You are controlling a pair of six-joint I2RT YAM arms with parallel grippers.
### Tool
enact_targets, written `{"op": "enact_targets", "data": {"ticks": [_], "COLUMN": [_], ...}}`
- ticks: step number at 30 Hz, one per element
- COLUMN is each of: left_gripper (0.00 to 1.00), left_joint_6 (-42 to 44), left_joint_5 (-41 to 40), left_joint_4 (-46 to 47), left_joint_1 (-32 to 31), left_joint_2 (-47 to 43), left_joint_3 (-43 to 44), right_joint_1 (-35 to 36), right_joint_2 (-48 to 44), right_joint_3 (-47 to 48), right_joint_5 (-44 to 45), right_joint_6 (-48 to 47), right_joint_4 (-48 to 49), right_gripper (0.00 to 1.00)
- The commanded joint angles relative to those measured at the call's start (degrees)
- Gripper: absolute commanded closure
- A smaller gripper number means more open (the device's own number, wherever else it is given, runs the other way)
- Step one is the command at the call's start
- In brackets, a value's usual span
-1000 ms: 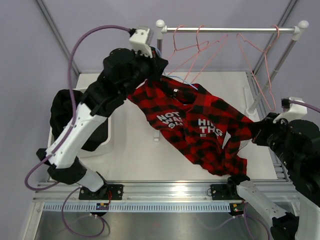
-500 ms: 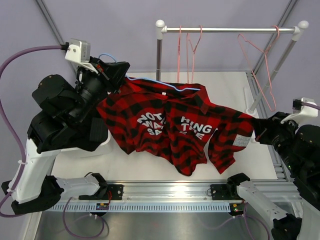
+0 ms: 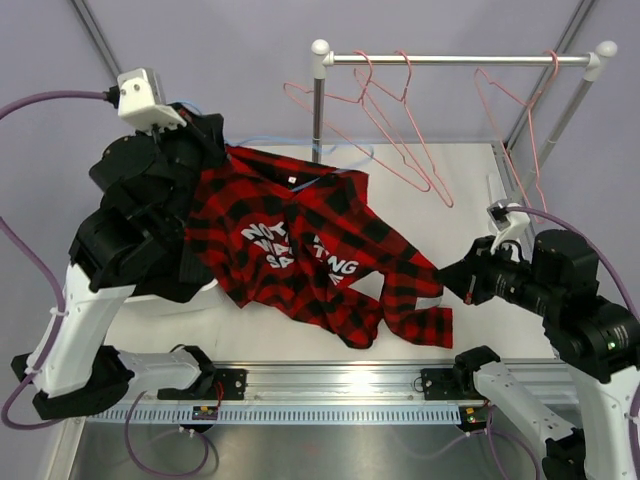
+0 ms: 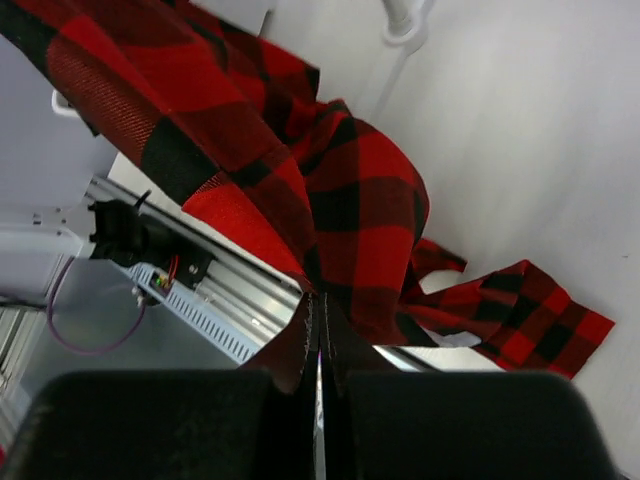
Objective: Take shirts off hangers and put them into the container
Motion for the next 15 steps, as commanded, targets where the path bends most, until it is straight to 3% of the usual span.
{"op": "enact_targets", "data": {"ticks": [1,6,10,11,12,15], "left_gripper": [1.00,1.00,1.00,1.00,1.00,1.00], "left_joint_6": [-2.19,1.14,0.36,0.36,0.88,1.76], "left_joint_5": [-8.53,-14.14,-7.85,-5.47,-2.40,12.52], "left_joint_4": [0.83,1.95,1.09,0.73,0.64,-1.64], "left_joint_1": [1.27,0.12,0.30,0.21,0.30,0.30], "left_joint_2": [6.99,10.53,9.57,9.22,8.09,6.24], "left_joint_3": [8.03,12.87,15.17,14.91,14.21,11.05], "right_joint_1": [-0.59,-0.59,-0.59,-0.59,-0.59,-0.68], "right_joint_2": [0.77,2.44,2.27,2.27,2.44,4.02], "right_joint_3": [0.48,-1.79,-4.44,-2.26,-0.50,9.16], "right_joint_5": [-7.91,0.34,2.73,4.56,7.63,5.49], "right_joint_6": [-2.87,-0.77,-0.23,-0.23,-0.41,-2.34], "right_joint_4": [-3.06,-4.74,-2.98,-2.98,-3.07,-2.46], "right_gripper": [1.00,1.00,1.00,0.77,0.63,0.47]}}
